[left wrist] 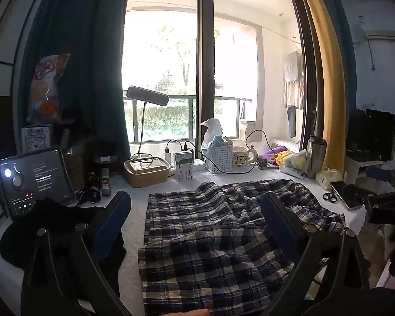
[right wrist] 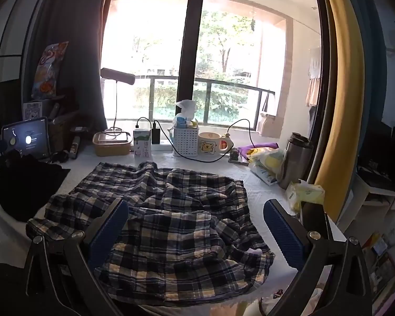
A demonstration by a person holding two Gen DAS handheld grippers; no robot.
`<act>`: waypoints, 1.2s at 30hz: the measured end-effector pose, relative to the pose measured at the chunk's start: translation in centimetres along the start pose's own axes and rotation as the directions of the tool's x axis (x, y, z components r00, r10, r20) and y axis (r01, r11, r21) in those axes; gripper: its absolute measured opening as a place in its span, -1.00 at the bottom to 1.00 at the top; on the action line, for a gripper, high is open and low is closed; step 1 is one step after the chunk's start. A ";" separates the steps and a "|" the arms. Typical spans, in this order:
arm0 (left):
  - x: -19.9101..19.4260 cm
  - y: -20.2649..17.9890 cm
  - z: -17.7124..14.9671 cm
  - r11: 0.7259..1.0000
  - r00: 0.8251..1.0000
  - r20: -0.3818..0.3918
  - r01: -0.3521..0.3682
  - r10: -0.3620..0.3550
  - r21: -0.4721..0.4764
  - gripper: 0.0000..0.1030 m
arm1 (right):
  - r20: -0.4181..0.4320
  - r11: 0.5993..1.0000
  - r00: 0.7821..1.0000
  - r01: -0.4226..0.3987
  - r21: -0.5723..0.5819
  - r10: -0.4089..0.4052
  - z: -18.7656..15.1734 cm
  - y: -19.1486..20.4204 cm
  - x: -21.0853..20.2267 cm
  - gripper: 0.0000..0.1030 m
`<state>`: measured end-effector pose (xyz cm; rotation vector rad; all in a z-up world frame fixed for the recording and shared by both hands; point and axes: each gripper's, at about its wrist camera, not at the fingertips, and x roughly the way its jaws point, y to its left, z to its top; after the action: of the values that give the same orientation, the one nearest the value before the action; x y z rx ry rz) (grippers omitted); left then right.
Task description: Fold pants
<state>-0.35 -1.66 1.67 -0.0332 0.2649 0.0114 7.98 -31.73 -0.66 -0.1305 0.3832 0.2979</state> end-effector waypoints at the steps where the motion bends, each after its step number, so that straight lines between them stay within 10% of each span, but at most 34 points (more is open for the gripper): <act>1: 0.0 0.0 -0.1 1.000 1.000 0.002 0.000 0.000 0.001 0.91 | 0.002 1.000 1.000 -0.001 0.000 0.001 -0.2 -0.1 0.0 1.00; 36: -0.4 -0.1 -0.4 1.000 1.000 0.029 0.000 0.000 -0.002 0.91 | 0.018 1.000 1.000 -0.008 0.003 0.008 0.0 0.1 -0.3 1.00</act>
<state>-0.83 -1.79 1.42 -0.0348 0.2362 0.0119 7.70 -31.70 -0.56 -0.1231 0.3669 0.3065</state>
